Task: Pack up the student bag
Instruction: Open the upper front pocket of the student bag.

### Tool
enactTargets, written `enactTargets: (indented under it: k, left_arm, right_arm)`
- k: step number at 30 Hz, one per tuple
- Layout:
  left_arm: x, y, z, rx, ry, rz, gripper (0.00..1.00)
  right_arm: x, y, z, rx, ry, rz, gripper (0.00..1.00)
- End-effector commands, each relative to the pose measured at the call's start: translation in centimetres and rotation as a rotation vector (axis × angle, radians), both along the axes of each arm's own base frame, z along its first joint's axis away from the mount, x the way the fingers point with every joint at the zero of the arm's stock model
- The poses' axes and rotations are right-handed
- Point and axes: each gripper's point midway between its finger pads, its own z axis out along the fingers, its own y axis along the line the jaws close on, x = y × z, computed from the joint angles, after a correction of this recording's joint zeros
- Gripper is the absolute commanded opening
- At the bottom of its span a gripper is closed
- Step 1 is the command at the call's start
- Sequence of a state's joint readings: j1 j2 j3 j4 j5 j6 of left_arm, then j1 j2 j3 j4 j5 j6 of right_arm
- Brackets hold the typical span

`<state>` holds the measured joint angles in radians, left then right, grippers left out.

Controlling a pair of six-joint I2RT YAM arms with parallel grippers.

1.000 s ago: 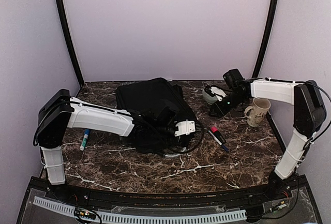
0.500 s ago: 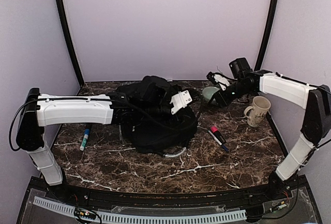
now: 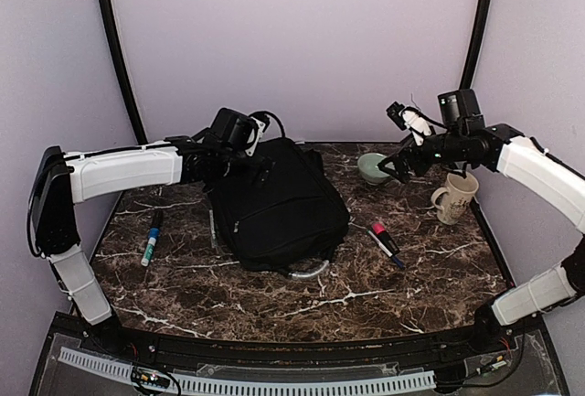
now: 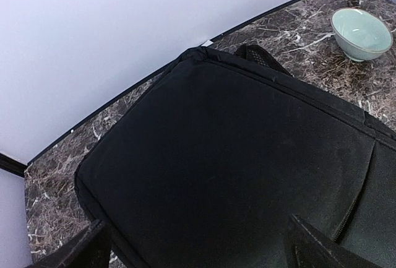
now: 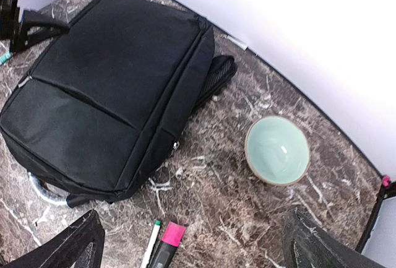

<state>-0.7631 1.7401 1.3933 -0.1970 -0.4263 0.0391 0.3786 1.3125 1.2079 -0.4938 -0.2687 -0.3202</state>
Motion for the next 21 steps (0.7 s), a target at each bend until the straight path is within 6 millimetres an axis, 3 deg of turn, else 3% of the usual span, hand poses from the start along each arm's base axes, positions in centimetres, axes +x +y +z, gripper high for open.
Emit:
enactTargets:
  k: [1, 4, 8, 11, 13, 16, 18, 21]
  left_arm:
    - [0.3, 0.8, -0.2, 0.005, -0.027, 0.049, 0.99]
    - [0.3, 1.0, -1.2, -0.037, 0.013, 0.039, 0.99]
    - [1.3, 3.4, -1.4, 0.022, -0.048, 0.144, 0.99]
    - [2.2, 5.8, -2.3, 0.178, -0.067, 0.232, 0.99]
    - [2.6, 6.3, -3.1, 0.215, -0.044, 0.240, 0.99]
    - [1.7, 3.4, -4.5, 0.193, -0.003, 0.020, 0.95]
    - [0.9, 2.0, -4.2, 0.127, -0.006, -0.063, 0.95]
    - [-0.2, 0.3, -4.1, 0.064, 0.029, -0.165, 0.83]
  right_arm:
    - [-0.2, 0.2, -2.4, -0.024, 0.059, 0.018, 1.00]
    - [-0.7, 0.7, -3.3, -0.018, 0.083, 0.061, 1.00]
    - [-1.9, 1.7, -3.7, -0.042, 0.098, 0.133, 1.00]
    - [-0.8, 1.2, -4.8, -0.173, 0.032, 0.054, 1.00]
    - [-0.2, 0.8, -5.5, -0.237, 0.014, 0.025, 1.00]
    - [0.8, 0.0, -6.9, -0.197, 0.035, -0.052, 1.00]
    - [1.6, -0.4, -7.6, -0.136, 0.041, -0.101, 1.00]
    - [0.2, 0.2, -10.2, -0.106, 0.132, -0.014, 1.00]
